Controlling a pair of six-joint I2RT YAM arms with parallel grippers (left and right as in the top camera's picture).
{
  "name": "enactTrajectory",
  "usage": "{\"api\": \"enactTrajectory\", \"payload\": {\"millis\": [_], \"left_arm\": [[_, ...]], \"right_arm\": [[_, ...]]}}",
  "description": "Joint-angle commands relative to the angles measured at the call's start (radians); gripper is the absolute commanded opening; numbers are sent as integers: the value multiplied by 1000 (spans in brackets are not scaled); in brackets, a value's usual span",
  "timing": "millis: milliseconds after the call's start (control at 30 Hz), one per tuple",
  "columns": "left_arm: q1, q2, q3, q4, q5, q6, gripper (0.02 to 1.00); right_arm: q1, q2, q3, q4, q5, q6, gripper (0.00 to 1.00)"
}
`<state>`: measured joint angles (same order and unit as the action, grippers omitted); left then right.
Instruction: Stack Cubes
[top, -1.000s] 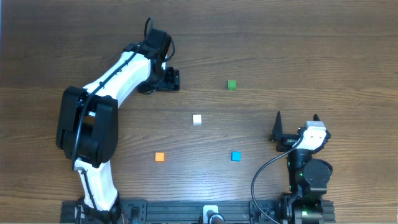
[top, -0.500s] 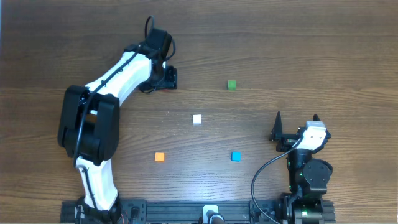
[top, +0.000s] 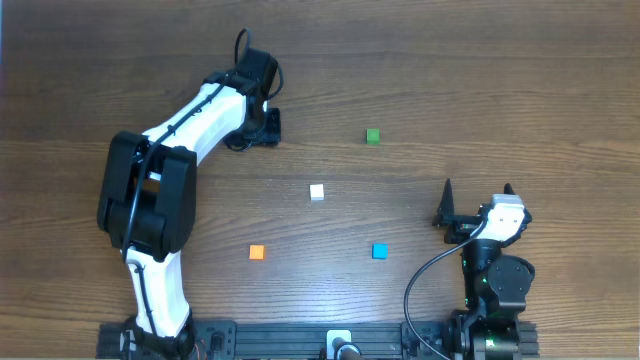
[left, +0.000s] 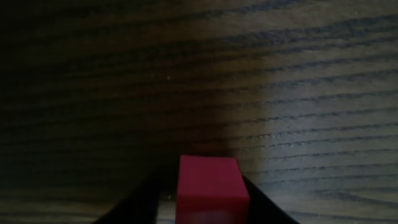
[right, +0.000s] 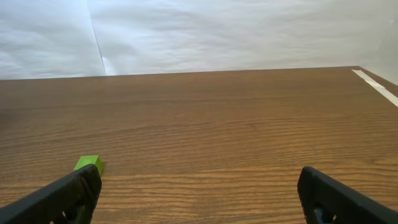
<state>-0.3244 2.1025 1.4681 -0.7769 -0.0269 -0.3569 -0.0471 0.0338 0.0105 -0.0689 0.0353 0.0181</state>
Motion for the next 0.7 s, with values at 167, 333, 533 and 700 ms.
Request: {"api": "enactTrajectory", "payload": {"millis": [167, 333, 533, 700], "left_arm": [[-3, 18, 13, 3, -4, 8, 211], [-37, -22, 14, -16, -3, -44, 148], [-159, -174, 14, -137, 6, -189, 82], [-306, -284, 13, -247, -40, -364, 42]], "right_arm": [[-6, -8, -5, -3, -5, -5, 993], [-6, -8, -5, -3, -5, -5, 991], [-6, -8, -5, -3, -5, -5, 993], [-6, -8, -5, -3, -5, -5, 993]]}}
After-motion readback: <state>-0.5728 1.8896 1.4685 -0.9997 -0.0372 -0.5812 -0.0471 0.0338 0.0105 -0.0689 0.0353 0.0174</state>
